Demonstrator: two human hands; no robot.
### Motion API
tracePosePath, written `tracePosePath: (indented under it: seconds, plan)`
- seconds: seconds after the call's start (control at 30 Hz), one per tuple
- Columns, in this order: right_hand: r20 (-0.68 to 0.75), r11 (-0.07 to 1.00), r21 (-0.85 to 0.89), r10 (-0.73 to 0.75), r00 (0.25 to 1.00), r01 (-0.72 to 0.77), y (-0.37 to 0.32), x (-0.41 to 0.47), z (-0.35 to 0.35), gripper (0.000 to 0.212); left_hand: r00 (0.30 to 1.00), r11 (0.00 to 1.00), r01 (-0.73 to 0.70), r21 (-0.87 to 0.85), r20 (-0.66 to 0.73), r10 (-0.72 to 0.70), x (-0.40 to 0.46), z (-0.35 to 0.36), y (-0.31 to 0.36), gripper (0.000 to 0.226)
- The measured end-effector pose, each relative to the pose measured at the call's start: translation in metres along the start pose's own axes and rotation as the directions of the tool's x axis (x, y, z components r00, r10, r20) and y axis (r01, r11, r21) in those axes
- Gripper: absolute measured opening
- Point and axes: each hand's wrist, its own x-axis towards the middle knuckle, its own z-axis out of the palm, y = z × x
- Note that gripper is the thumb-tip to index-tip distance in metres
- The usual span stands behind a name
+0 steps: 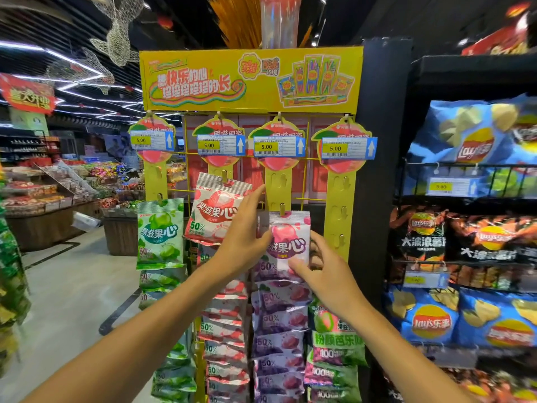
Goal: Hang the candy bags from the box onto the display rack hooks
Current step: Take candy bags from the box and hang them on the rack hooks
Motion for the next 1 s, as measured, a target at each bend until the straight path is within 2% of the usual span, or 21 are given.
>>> tracePosePath:
  seconds: [0.1,0.27,0.43,0.67,0.83,1.0]
  plan:
    - [-0.009,0.991,-0.135,-0.027,1.000,0.026,0.003,-0.010,-0.007,0.068,1.000,0.999,-0.030,0.045,-0.002,0.030,-0.010,0.003,0.001,0.082]
    - [0.023,0.969,-0.243,-0.044,0.999,0.048,0.004,-0.033,-0.024,0.053,0.997,0.995,-0.056,0.082,0.065,0.051,-0.026,0.000,0.005,0.064]
    - [0.048,0.940,-0.338,-0.035,0.998,0.049,-0.001,-0.053,-0.034,0.049,0.983,0.988,-0.041,0.146,0.181,0.014,-0.050,-0.013,0.003,0.064]
    - [0.075,0.873,-0.483,-0.038,0.996,0.070,-0.044,-0.087,-0.021,0.049,0.947,0.925,-0.166,0.341,0.318,0.053,-0.104,-0.049,-0.006,0.065]
    - [0.117,0.828,-0.559,0.015,0.993,0.053,-0.069,-0.129,0.012,0.051,0.906,0.849,-0.280,0.447,0.415,0.081,-0.166,-0.079,-0.024,0.069]
    - [0.184,0.767,-0.641,0.158,0.970,-0.003,-0.075,-0.186,0.045,0.056,0.863,0.844,-0.251,0.475,0.504,-0.027,-0.229,-0.099,-0.037,0.081]
